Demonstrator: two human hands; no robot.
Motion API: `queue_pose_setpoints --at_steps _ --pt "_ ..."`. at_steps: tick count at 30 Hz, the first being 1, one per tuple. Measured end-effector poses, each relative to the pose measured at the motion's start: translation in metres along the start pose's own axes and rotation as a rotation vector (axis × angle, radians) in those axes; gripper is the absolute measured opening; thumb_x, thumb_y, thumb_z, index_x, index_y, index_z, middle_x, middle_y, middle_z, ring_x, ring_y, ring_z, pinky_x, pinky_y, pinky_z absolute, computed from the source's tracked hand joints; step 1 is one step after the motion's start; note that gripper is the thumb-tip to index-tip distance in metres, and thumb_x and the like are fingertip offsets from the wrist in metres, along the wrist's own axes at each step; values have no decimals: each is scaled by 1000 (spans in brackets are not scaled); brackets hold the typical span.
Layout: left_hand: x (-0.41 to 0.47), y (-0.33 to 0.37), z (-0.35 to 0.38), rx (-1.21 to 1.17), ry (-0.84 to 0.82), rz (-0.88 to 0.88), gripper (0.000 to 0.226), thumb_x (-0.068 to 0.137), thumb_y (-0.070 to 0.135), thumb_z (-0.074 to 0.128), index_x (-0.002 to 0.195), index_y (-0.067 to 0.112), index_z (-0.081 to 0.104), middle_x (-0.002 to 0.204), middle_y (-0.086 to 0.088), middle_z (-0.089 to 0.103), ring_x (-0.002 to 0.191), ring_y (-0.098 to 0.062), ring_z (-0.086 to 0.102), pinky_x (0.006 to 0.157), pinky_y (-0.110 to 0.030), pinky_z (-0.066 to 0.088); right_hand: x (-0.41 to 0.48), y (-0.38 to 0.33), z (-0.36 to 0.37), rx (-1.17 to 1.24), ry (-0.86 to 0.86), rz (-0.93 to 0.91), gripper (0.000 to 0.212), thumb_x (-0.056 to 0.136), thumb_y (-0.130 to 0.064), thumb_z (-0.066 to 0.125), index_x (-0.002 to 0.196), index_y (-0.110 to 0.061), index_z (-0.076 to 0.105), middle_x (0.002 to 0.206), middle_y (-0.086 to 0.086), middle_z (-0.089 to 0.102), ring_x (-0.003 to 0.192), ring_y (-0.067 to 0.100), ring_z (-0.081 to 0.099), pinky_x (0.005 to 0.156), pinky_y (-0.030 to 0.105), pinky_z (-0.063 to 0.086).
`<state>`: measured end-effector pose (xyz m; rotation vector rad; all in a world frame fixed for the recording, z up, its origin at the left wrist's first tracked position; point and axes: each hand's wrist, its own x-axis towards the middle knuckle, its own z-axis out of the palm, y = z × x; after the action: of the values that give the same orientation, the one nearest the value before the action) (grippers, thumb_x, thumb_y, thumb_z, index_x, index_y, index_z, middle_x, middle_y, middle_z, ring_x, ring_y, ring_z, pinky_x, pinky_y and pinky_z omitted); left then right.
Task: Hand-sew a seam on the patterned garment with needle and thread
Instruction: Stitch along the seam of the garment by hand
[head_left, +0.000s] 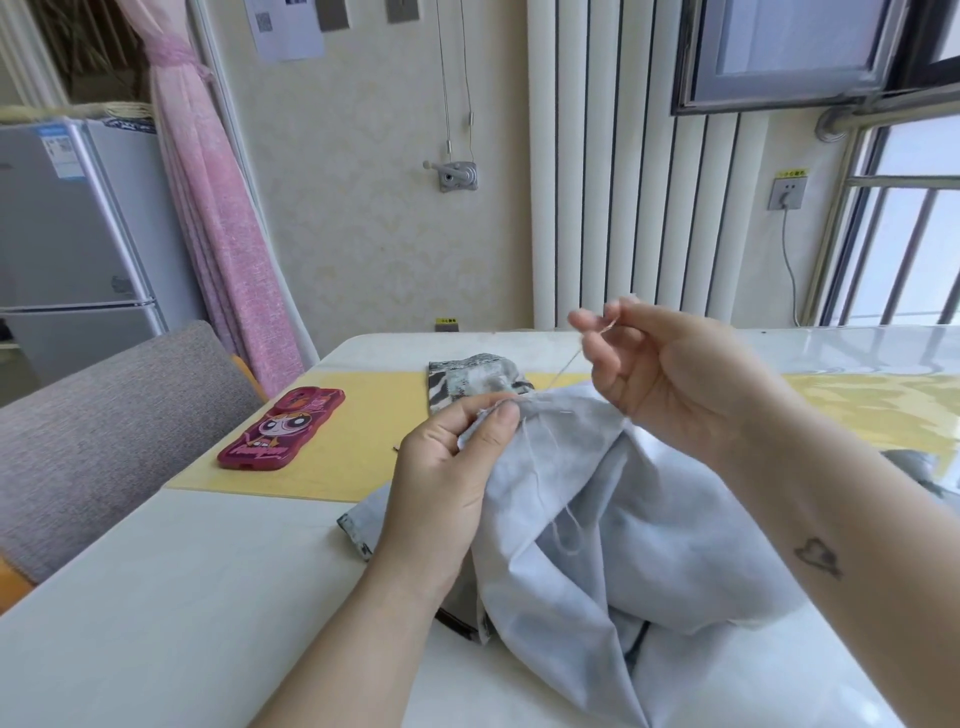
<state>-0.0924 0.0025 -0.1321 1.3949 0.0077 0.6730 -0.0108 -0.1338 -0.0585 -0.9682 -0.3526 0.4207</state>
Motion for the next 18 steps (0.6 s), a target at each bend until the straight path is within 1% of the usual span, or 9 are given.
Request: queue_pose_setpoints --at_steps 2,3,4,5,7,9,12,15,18 --pt "-1 0 0 -29 -19 -35 14 71 34 73 82 25 75 95 -8 73 99 -27 64 103 -51 44 6 -1 -6 159 7 16 32 101 -12 36 72 -11 48 76 10 69 79 27 72 62 34 59" --pt "-1 0 0 -46 -23 -47 15 70 34 73 81 25 75 94 -8 72 97 -26 64 101 -49 44 8 1 -8 87 15 -22 32 101 -13 36 72 -13 48 79 8 70 92 29 70 74 40 59" --pt "-1 0 0 -66 -27 -58 13 70 33 73 80 25 74 92 -8 72 94 -25 63 97 -46 46 10 4 -10 -117 53 -109 31 100 -14 37 72 -15 48 81 3 72 101 24 66 84 40 54" --pt "-1 0 1 -92 -33 -68 9 71 30 72 78 24 74 90 -8 71 91 -23 63 92 -42 47 10 7 -12 -409 104 -245 30 100 -16 37 73 -17 49 82 -2 73 102 17 64 90 32 48" --pt "-1 1 1 -132 -40 -84 6 74 26 68 76 23 73 86 -8 69 86 -21 62 83 -35 48 8 10 -17 -861 167 -487 26 100 -18 38 79 -15 53 81 -10 72 86 8 60 77 13 41" --pt "-1 1 1 -139 -35 -87 8 75 25 66 77 22 73 87 -10 68 86 -22 62 81 -33 48 7 10 -20 -1028 145 -582 23 100 -19 38 87 -9 55 78 -15 69 68 13 51 62 13 38" --pt "-2 2 1 -139 -35 -94 8 74 26 66 77 23 73 87 -10 68 85 -22 62 80 -32 49 9 9 -23 -1079 125 -618 22 100 -19 39 86 -11 53 74 -16 69 63 11 49 61 20 38" --pt "-1 2 0 -149 -25 -93 8 74 26 66 77 22 73 85 -9 70 84 -21 63 77 -30 51 12 7 -24 -1039 157 -650 22 100 -18 39 83 -14 53 72 -14 69 79 13 57 70 16 41" --pt "-1 2 -1 -155 -13 -93 9 74 26 67 78 21 73 86 -9 71 84 -21 65 76 -30 52 12 4 -25 -1003 173 -640 23 100 -18 40 81 -17 52 70 -14 68 81 16 57 71 14 41"
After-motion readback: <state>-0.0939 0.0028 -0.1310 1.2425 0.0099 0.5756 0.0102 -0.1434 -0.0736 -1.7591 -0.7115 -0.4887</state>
